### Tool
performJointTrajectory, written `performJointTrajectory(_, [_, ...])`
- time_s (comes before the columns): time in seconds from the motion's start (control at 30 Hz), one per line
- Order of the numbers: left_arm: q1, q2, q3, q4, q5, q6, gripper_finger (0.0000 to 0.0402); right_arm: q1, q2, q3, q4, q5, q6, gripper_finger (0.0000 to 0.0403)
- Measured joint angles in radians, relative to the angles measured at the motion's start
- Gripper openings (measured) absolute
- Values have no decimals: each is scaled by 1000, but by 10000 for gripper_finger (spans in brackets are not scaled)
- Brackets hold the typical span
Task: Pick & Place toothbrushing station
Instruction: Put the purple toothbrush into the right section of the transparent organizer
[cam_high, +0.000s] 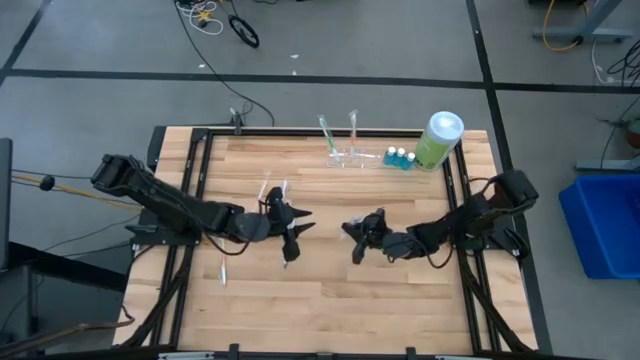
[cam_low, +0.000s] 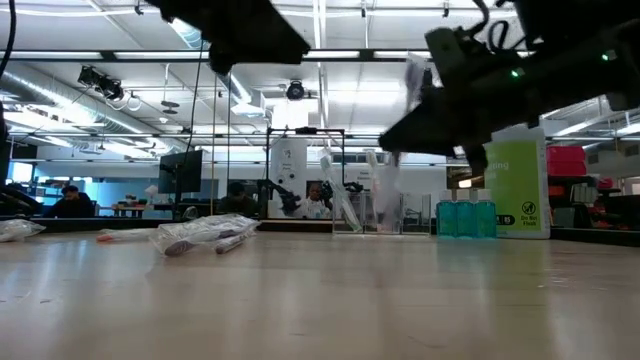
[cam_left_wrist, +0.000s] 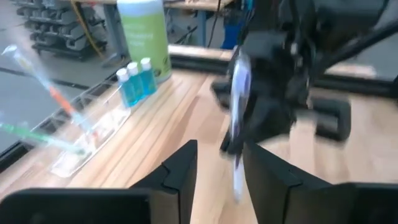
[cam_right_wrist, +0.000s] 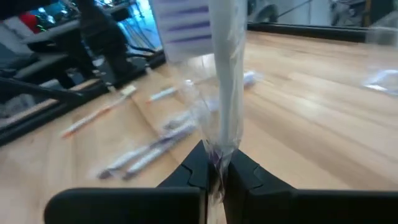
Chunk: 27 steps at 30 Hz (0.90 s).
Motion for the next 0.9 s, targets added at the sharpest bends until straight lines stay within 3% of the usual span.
performJointTrajectory(0.13, [-11, 15, -97, 88, -19, -37, 130, -33, -145, -86, -40, 11, 3, 19])
performJointTrajectory(0.23, [-11, 27, -200, 283, -14, -62, 127, -89, -296, -135, -118, 2, -5, 20])
performJointTrajectory(0.47, [-16, 36, -424, 634, -11, -126, 120, -299, -578, -95, -446, -31, -84, 20])
performJointTrajectory(0.63, [-19, 46, -465, 711, 3, -144, 117, -470, -615, 41, -661, -32, -174, 21])
performJointTrajectory(0.9, [-19, 45, -461, 728, 12, -129, 116, -700, -489, 186, -669, -162, -316, 21])
